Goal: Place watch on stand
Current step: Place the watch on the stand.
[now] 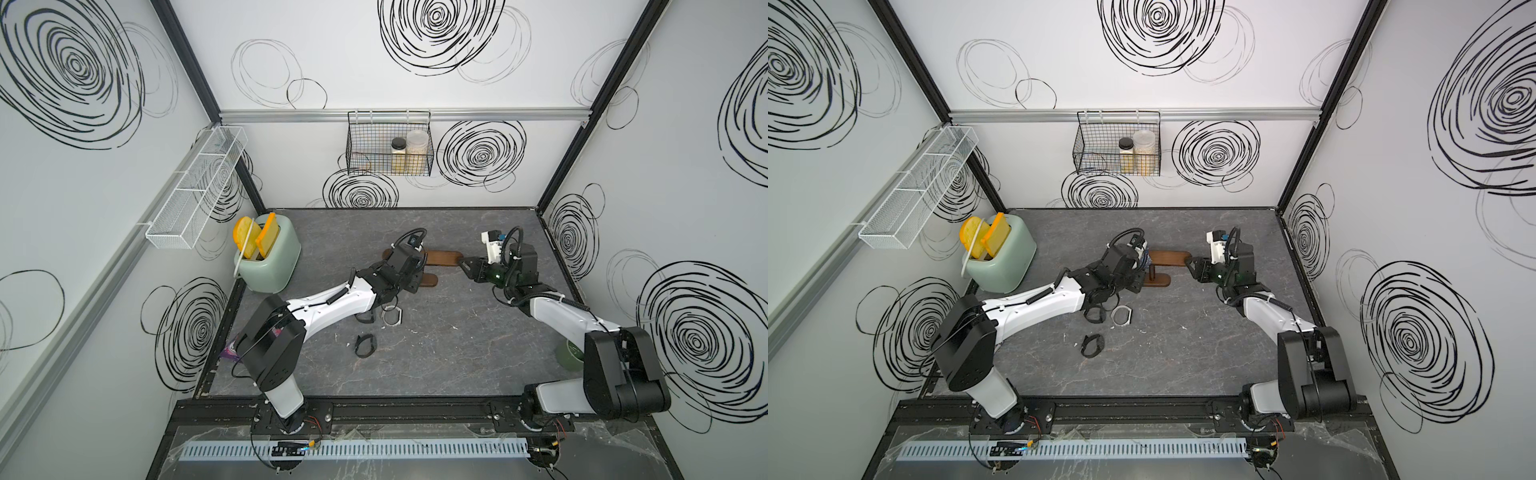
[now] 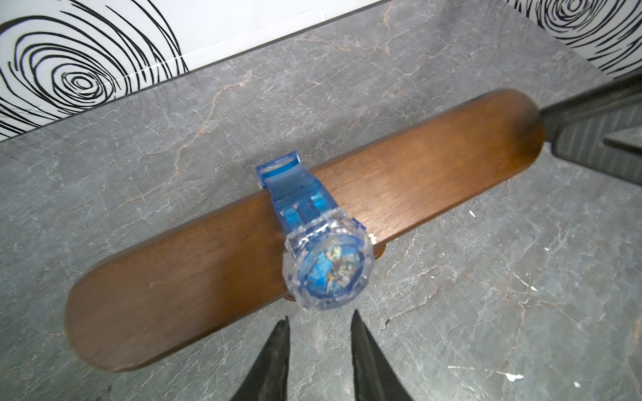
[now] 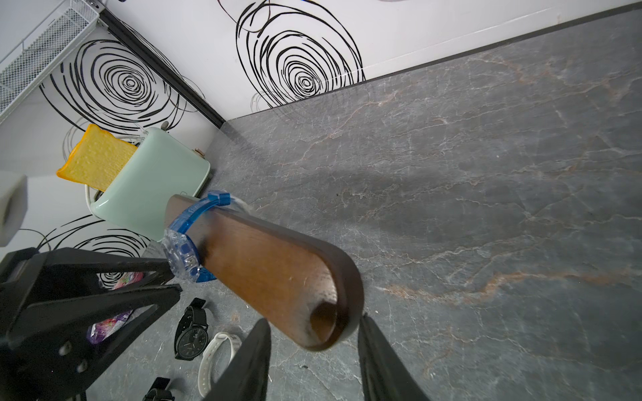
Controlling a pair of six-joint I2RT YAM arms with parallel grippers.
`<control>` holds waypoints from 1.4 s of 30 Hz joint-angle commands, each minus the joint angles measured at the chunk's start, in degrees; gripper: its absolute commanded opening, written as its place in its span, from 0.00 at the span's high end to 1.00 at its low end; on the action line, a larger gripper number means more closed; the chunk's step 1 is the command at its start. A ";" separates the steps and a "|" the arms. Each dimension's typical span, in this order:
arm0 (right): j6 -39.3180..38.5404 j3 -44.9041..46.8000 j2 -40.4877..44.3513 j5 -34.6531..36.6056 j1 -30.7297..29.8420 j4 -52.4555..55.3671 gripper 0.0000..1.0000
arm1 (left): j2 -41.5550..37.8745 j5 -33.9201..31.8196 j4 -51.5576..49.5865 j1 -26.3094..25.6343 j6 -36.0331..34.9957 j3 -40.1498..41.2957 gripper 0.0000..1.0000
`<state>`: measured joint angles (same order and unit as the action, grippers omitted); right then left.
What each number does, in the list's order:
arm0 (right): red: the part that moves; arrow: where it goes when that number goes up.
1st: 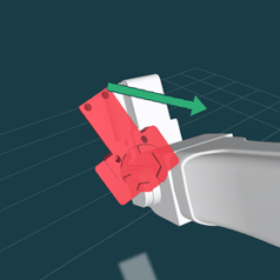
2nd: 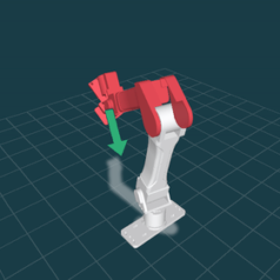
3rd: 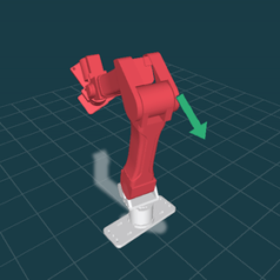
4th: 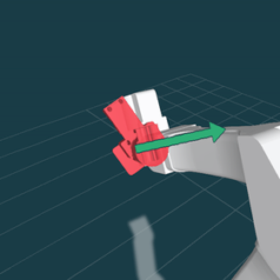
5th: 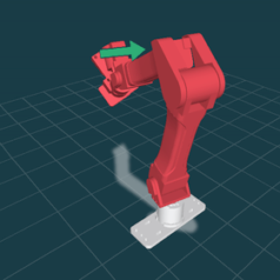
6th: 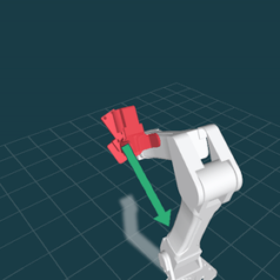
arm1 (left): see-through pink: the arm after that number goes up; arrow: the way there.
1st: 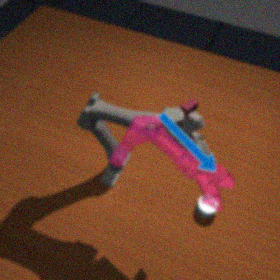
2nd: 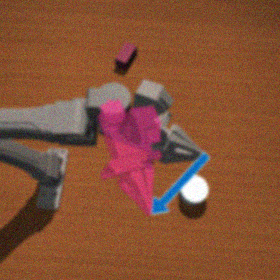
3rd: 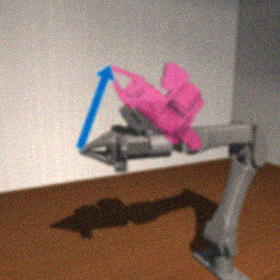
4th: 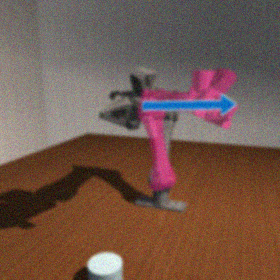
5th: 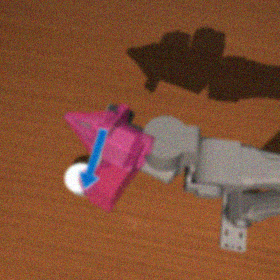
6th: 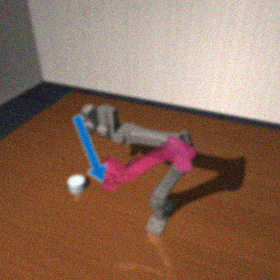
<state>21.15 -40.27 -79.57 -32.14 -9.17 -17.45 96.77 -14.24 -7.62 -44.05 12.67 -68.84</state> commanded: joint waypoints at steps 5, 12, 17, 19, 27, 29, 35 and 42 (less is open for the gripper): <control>-0.67 0.37 -0.41 -0.12 -0.24 -0.24 0.56 | 0.83 -3.50 1.90 -0.49 0.20 -2.08 0.64; -0.76 0.46 -0.39 -0.11 -0.24 -0.15 0.56 | 2.23 -4.19 1.89 -0.41 -0.20 -4.04 0.63; -0.83 0.63 -0.32 -0.12 -0.24 -0.23 0.56 | 3.04 -5.59 1.61 -0.35 -0.29 -5.29 0.63; -0.84 0.53 -0.32 -0.20 -0.24 -0.29 0.56 | 3.16 -5.95 1.30 -0.33 -0.51 -5.58 0.62; -0.82 0.64 -0.15 -0.36 -0.23 -0.11 0.56 | 2.08 -7.48 0.94 0.23 -0.77 -5.80 0.60; -1.00 0.63 0.02 -0.35 -0.24 0.10 0.56 | 1.31 -6.67 0.99 0.20 -0.80 -5.64 0.60; -1.59 0.78 1.25 0.50 -0.21 1.38 0.56 | -4.31 -4.72 0.59 0.20 -0.21 -2.89 0.59; -2.07 0.72 2.48 1.09 -0.15 2.55 0.52 | -13.95 -3.06 -2.98 1.77 2.82 4.80 0.59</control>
<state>20.53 -40.05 -79.02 -31.46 -9.19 -16.25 86.19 -18.13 -8.71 -43.53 13.10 -67.16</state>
